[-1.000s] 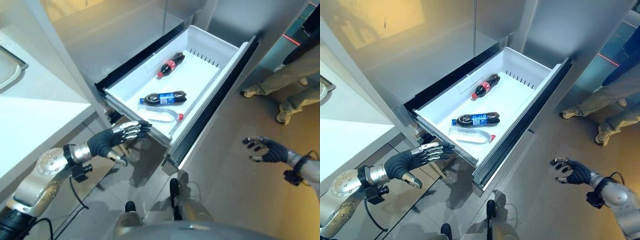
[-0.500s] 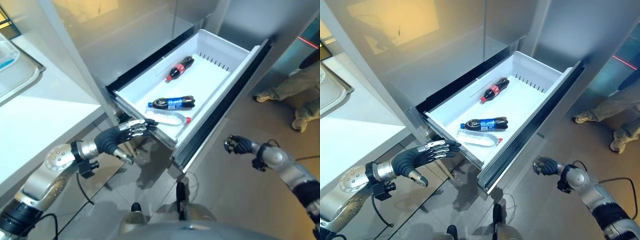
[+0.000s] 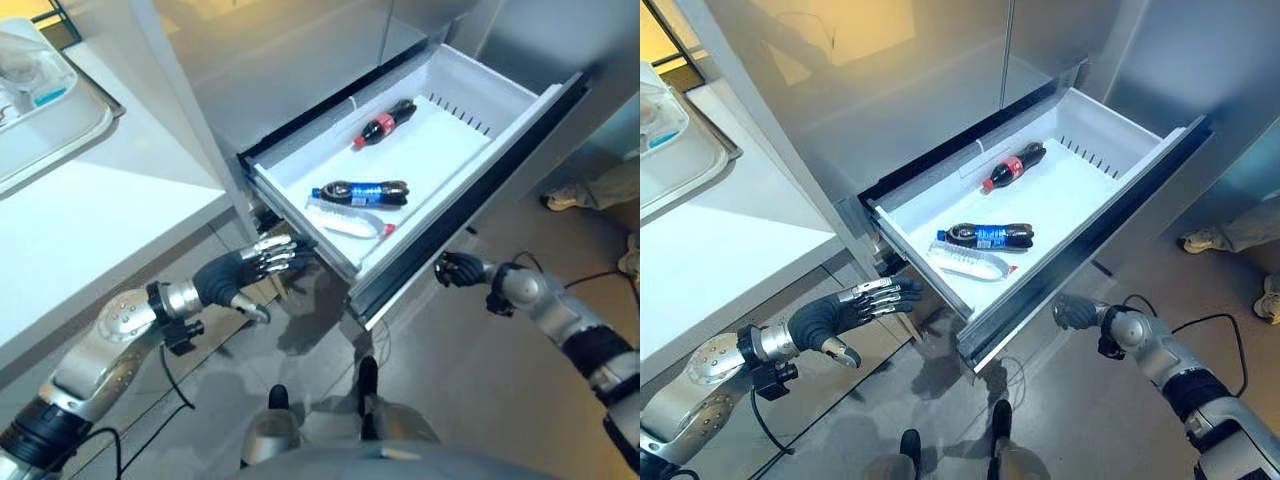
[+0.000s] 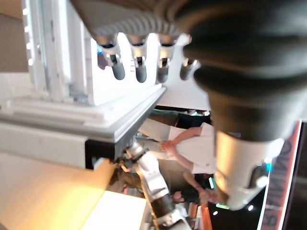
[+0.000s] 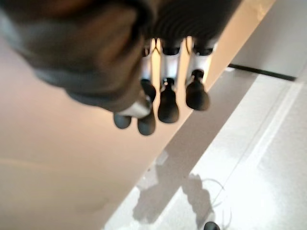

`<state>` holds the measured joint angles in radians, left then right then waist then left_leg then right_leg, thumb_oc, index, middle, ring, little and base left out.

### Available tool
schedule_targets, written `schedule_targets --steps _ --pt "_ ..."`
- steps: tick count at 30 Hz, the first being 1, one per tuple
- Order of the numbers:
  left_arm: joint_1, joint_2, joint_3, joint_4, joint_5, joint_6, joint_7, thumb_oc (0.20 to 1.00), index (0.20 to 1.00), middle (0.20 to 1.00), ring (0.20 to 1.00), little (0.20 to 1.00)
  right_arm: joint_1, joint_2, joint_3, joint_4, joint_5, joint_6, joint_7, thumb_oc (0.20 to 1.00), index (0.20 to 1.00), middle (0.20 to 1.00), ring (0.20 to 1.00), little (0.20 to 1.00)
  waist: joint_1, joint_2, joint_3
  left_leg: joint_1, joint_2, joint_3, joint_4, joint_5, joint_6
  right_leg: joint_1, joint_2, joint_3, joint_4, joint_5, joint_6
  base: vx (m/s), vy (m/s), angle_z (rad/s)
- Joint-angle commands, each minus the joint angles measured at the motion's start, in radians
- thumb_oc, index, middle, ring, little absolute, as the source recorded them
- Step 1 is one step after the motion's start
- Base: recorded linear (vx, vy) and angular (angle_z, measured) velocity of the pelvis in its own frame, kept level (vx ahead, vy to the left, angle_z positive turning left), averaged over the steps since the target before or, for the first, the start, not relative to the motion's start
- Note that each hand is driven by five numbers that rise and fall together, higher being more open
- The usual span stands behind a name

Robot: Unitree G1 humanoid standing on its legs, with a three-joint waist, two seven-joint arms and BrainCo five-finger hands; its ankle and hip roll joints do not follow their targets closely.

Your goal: Take the drinks into the refrigerator

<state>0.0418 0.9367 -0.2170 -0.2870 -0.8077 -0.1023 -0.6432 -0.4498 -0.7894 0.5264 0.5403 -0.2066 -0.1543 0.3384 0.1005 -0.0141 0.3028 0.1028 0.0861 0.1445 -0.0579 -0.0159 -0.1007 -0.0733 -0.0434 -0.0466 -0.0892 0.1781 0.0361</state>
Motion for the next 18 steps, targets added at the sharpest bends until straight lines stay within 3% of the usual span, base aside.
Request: schedule_targets --steps 1,11,18 --pt "-0.018 -0.012 -0.008 -0.039 -0.047 -0.056 0.018 1.000 1.000 1.000 1.000 1.000 -0.225 0.041 0.077 0.004 -0.012 -0.043 -0.034 0.200 0.200 0.200 0.200 0.200 0.052 0.000 -0.011 -0.061 -0.041 -0.060 0.086 -0.066 0.077 -0.046 -0.056 -0.015 0.233 -0.147 0.080 0.02 0.004 0.08" --pt "-0.016 -0.013 -0.009 -0.049 -0.059 -0.062 0.033 1.000 1.000 1.000 1.000 1.000 -0.415 0.080 0.171 0.105 -0.016 -0.044 -0.065 0.200 0.200 0.200 0.200 0.200 0.090 -0.008 -0.014 -0.061 -0.041 -0.079 0.065 -0.052 0.075 -0.038 -0.060 -0.038 0.222 -0.148 0.078 0.01 -0.004 0.06" --pt "-0.022 -0.018 -0.020 -0.048 -0.070 -0.062 0.042 1.000 1.000 1.000 1.000 1.000 -0.557 0.085 0.218 0.186 0.000 -0.038 -0.089 0.200 0.200 0.200 0.200 0.200 0.132 -0.016 -0.003 -0.089 -0.045 -0.122 0.064 -0.036 0.073 -0.036 -0.075 -0.088 0.228 -0.154 0.075 0.00 -0.018 0.25"
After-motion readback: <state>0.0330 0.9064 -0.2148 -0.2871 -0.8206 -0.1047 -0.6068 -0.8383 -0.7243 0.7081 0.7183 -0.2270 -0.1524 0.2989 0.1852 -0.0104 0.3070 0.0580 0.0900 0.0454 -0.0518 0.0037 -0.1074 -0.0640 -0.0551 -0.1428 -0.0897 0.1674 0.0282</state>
